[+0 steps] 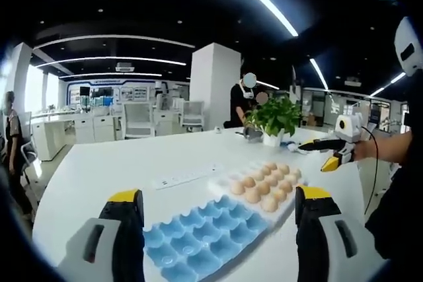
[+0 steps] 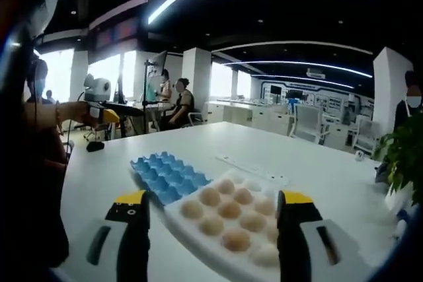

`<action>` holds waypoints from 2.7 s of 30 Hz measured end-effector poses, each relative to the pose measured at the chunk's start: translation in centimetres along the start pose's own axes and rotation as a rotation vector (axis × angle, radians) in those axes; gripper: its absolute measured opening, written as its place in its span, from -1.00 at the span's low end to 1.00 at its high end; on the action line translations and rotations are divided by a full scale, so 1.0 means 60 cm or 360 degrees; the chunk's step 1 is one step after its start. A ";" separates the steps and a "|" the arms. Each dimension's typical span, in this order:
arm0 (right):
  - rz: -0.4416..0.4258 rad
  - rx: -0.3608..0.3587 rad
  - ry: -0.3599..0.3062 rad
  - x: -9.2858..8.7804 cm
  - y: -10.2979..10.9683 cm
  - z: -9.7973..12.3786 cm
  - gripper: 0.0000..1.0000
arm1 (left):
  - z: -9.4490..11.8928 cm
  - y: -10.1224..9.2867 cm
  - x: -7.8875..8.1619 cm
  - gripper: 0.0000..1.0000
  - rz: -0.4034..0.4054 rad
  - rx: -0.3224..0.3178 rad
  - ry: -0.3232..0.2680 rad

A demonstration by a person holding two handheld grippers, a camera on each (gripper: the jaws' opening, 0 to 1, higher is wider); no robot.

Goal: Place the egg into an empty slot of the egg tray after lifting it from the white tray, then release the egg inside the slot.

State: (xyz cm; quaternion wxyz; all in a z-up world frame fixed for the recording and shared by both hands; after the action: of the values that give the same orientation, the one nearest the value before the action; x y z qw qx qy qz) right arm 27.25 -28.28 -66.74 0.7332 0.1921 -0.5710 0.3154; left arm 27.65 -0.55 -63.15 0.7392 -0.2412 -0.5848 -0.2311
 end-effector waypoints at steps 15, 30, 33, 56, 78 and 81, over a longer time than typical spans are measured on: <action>-0.0107 -0.0015 0.0197 -0.050 0.072 -0.149 0.07 | 0.000 0.055 0.003 0.80 -0.0029 -0.0026 -0.0067; -0.0084 -0.0047 0.0482 -0.103 0.072 -0.169 -0.34 | 0.008 0.095 0.007 0.69 0.0009 0.0020 -0.0122; -0.0116 -0.0041 0.0519 -0.111 0.073 -0.173 -0.36 | 0.010 0.098 0.009 0.68 0.0019 0.0025 -0.0132; 0.0102 0.0042 0.0835 -0.139 0.072 -0.182 -0.51 | 0.016 0.116 0.013 0.56 0.0019 0.0053 -0.0143; 0.0044 0.0051 0.0686 -0.107 0.076 -0.170 -0.55 | 0.034 0.126 0.012 0.51 0.0014 0.0091 -0.0136; 0.0095 0.0041 0.0699 -0.106 0.072 -0.169 -0.55 | 0.035 0.127 0.014 0.51 0.0010 0.0092 -0.0139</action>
State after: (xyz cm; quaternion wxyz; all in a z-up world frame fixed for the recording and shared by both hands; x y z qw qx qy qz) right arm 30.61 -20.19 -75.94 0.8277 0.1113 -0.3990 0.3785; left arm 31.00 6.61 -62.55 0.7203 -0.2314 -0.6223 -0.2011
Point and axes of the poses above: the point that each gripper's makers call its tool centre point, and the gripper's own axes: z roughly backward along the fingers, y roughly to its left, x roughly out of its top, the point moved 1 cm from there along z, roughly backward along the fingers, and after that the axes turned 2 degrees about y, right-handed, at the moved point
